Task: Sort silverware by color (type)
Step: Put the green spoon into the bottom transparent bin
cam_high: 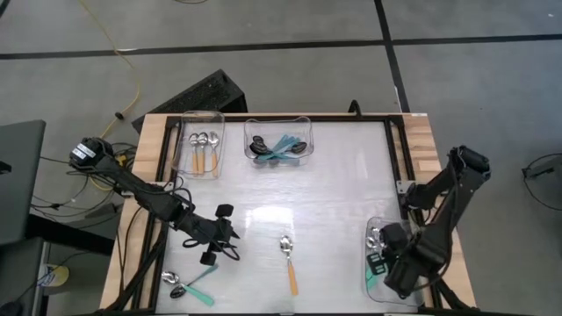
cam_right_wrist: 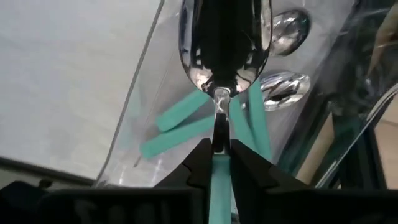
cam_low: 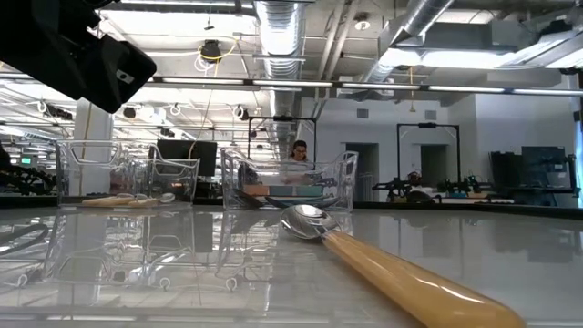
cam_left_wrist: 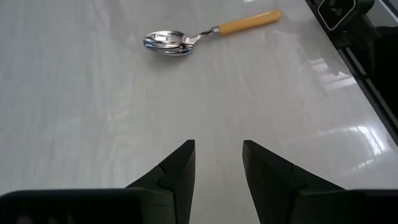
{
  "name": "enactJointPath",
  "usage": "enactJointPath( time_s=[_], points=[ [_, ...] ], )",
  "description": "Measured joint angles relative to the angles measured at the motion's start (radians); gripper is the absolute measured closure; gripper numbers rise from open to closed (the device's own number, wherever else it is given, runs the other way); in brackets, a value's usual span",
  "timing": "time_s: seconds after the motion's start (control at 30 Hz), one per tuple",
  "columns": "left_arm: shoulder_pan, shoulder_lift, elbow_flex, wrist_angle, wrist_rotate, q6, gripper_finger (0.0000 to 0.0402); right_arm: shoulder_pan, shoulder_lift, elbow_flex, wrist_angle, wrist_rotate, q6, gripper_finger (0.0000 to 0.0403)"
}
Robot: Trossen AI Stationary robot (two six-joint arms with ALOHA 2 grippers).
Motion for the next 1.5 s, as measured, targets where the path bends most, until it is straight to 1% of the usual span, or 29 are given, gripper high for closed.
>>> enactJointPath(
  time_s=[0.1, 0.27, 0.4, 0.5, 0.53, 0.6, 0.7, 0.8, 0.87, 0.97, 1.07, 1.17, 1.27, 1.33, 1.4, 1.43, 1.5],
  points=[
    [0.0, 0.0, 0.0, 0.0, 0.0, -0.004, 0.0284, -0.018, 0.0, 0.0, -0.026, -0.035, 0.0, 0.0305],
    [0.0, 0.0, 0.0, 0.0, 0.0, -0.003, 0.0284, -0.039, -0.003, 0.0, -0.038, -0.066, -0.034, 0.0249],
    [0.0, 0.0, 0.0, 0.0, -0.001, 0.018, 0.0284, -0.056, -0.01, 0.0, -0.025, -0.088, -0.138, 0.0209],
    [0.0, 0.0, 0.0, 0.0, 0.0, 0.02, 0.0284, -0.086, -0.031, 0.016, -0.024, -0.084, -0.206, 0.0194],
    [0.0, 0.0, 0.0, 0.0, 0.0, 0.02, 0.0284, -0.095, -0.04, 0.029, -0.022, -0.059, -0.229, 0.0192],
    [0.0, 0.0, 0.0, 0.0, 0.006, 0.019, 0.0284, -0.11, -0.056, 0.061, -0.026, 0.035, -0.282, 0.0191],
    [0.0, 0.0, 0.0, 0.0, 0.026, -0.006, 0.0284, -0.133, -0.067, 0.111, -0.018, 0.26, -0.399, 0.0193],
    [0.0, 0.0, 0.0, -0.008, 0.044, -0.059, 0.0284, -0.162, -0.067, 0.132, 0.067, 0.47, -0.606, 0.0195],
    [0.0, 0.0, 0.0, -0.032, 0.068, -0.123, 0.0284, -0.188, -0.065, 0.132, 0.156, 0.551, -0.781, 0.0196],
    [0.0, 0.0, 0.0, -0.089, 0.142, -0.273, 0.0284, -0.23, -0.041, 0.132, 0.285, 0.601, -1.03, 0.0196],
    [-0.016, 0.0, 0.0, -0.171, 0.234, -0.476, 0.0284, -0.267, -0.005, 0.132, 0.382, 0.6, -1.242, 0.0196],
    [-0.073, 0.0, 0.0, -0.229, 0.308, -0.678, 0.0284, -0.299, 0.033, 0.132, 0.435, 0.594, -1.41, 0.0196],
    [-0.164, 0.0, 0.0, -0.199, 0.341, -0.867, 0.0284, -0.327, 0.077, 0.132, 0.441, 0.588, -1.523, 0.0196],
    [-0.235, 0.0, 0.0, -0.135, 0.335, -0.982, 0.0284, -0.345, 0.101, 0.131, 0.436, 0.582, -1.58, 0.0196],
    [-0.312, 0.0, 0.002, -0.067, 0.294, -1.068, 0.0284, -0.366, 0.121, 0.131, 0.441, 0.561, -1.635, 0.0196],
    [-0.349, 0.001, 0.014, -0.057, 0.255, -1.097, 0.0284, -0.377, 0.132, 0.131, 0.441, 0.546, -1.659, 0.0196],
    [-0.434, 0.016, 0.053, -0.055, 0.133, -1.112, 0.0284, -0.401, 0.148, 0.131, 0.441, 0.515, -1.699, 0.0196]
  ],
)
